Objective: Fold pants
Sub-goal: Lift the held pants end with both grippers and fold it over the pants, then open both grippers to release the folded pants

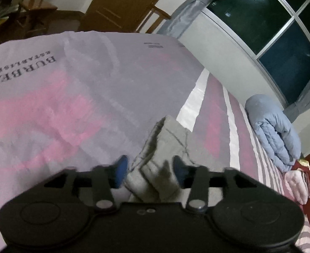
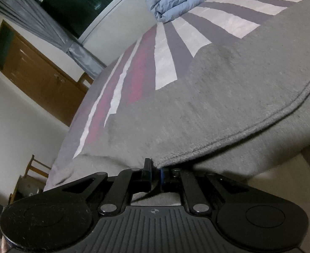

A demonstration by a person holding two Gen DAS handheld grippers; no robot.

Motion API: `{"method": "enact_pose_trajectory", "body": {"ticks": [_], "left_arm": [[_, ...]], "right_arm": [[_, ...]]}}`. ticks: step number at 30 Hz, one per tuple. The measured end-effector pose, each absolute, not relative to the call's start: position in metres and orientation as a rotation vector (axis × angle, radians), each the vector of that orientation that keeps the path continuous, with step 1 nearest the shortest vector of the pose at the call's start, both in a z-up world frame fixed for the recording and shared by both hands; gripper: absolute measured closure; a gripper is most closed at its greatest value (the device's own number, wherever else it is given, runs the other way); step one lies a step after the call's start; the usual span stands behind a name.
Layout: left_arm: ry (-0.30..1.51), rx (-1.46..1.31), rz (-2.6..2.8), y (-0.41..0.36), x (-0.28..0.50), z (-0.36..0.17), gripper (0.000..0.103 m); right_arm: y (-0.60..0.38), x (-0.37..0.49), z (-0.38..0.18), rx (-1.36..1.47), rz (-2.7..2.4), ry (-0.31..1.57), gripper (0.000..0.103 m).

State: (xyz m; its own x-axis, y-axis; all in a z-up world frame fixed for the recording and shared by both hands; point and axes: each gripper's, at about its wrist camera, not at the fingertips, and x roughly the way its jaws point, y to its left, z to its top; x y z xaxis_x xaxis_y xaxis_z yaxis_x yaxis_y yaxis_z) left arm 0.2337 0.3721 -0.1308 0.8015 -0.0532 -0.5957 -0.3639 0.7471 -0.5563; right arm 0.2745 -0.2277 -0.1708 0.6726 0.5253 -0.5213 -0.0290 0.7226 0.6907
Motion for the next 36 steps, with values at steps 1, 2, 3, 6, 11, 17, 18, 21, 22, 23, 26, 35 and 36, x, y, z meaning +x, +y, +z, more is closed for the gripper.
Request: {"method": "enact_pose_trajectory", "body": {"ticks": [1,2,3,6,11,17,18,21,22,23,26,35,36], "left_arm": [[0.624,-0.722,0.178,0.371,0.234,-0.132,0.058],[0.625,-0.727,0.167,0.371,0.235,-0.132,0.058],[0.633,-0.73,0.16,0.37,0.238,-0.133,0.058],[0.657,-0.721,0.141,0.361,0.244,-0.132,0.06],[0.69,-0.751,0.133,0.354,0.252,-0.146,0.062],[0.642,-0.827,0.115,0.36,0.258,-0.143,0.086],[0.618,-0.832,0.101,0.36,0.254,-0.135,0.086],[0.604,-0.762,0.097,0.358,0.25,-0.122,0.086],[0.622,-0.748,0.105,0.36,0.249,-0.125,0.086],[0.647,-0.751,0.117,0.362,0.248,-0.132,0.086],[0.731,-0.704,0.113,0.364,0.252,-0.156,0.082],[0.583,-0.503,0.302,0.331,0.216,-0.096,0.021],[0.564,-0.484,0.296,0.321,0.213,-0.091,0.02]], "right_arm": [[-0.228,0.276,-0.17,0.706,0.343,0.779,0.095],[-0.228,0.277,-0.17,0.707,0.346,0.778,0.095],[-0.228,0.279,-0.17,0.705,0.346,0.78,0.095],[-0.228,0.284,-0.169,0.708,0.341,0.779,0.095],[-0.225,0.278,-0.168,0.709,0.337,0.779,0.095],[-0.223,0.282,-0.17,0.698,0.312,0.777,0.095],[-0.225,0.279,-0.164,0.695,0.327,0.743,0.095],[-0.224,0.271,-0.147,0.656,0.36,0.695,0.095],[-0.224,0.27,-0.148,0.654,0.359,0.7,0.095],[-0.224,0.27,-0.151,0.653,0.358,0.712,0.095],[-0.217,0.279,-0.18,0.63,0.331,0.847,0.095],[-0.269,0.246,-0.151,0.638,0.275,0.711,0.064],[-0.282,0.239,-0.147,0.645,0.248,0.679,0.064]]}}
